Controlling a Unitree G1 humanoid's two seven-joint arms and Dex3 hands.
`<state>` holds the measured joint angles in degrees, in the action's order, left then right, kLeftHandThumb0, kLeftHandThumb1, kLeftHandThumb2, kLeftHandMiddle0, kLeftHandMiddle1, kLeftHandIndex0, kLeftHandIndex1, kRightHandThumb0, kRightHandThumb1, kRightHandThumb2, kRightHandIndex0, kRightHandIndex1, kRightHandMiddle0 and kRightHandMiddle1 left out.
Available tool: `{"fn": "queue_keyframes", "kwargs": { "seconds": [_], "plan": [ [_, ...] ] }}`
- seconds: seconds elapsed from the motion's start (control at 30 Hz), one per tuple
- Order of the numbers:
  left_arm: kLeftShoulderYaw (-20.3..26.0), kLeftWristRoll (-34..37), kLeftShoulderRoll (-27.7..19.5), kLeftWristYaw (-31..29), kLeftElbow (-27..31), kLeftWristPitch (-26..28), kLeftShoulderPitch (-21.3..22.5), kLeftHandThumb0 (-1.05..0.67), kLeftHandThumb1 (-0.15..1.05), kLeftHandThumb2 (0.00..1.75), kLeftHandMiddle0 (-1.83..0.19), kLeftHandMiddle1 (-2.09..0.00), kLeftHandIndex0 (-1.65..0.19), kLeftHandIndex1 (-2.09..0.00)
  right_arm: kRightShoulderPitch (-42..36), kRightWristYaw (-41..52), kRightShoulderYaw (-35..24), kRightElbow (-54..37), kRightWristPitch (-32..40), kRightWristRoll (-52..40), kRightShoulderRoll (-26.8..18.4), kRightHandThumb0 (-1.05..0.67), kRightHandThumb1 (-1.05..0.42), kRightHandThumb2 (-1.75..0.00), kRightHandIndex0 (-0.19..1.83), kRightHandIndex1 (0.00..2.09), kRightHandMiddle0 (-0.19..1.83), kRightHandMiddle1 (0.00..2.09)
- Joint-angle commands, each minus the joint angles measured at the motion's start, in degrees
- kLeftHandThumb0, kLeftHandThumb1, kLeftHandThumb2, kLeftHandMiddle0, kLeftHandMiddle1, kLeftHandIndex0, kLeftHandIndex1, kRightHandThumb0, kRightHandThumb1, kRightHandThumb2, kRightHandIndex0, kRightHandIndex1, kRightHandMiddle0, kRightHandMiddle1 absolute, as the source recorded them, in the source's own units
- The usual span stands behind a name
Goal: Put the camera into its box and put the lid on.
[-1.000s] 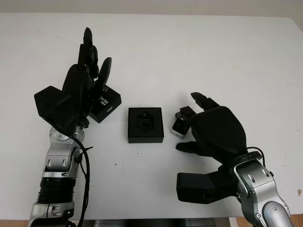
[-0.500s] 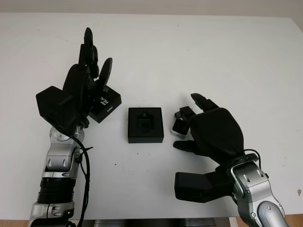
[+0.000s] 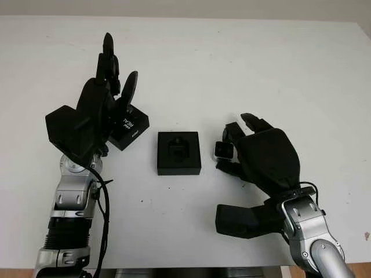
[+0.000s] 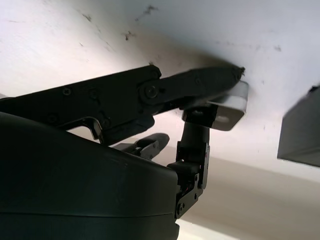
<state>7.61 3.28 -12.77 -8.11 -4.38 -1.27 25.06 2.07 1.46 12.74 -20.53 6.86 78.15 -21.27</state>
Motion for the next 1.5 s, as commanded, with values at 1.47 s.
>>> {"fn": "queue_keyframes", "kwargs": {
  "seconds": [1.47],
  "plan": [
    [0.26,-0.61,-1.27,0.21,3.86,2.02,-2.41,-0.75,1.05,0.49,0.19,0.0,0.19,0.0,19.79,16.77,-10.02,9.25,6.51,-55.45,-1.42,-0.44,-1.05,-0.16,0.37,0.01,0.3,1.88]
  ]
}}
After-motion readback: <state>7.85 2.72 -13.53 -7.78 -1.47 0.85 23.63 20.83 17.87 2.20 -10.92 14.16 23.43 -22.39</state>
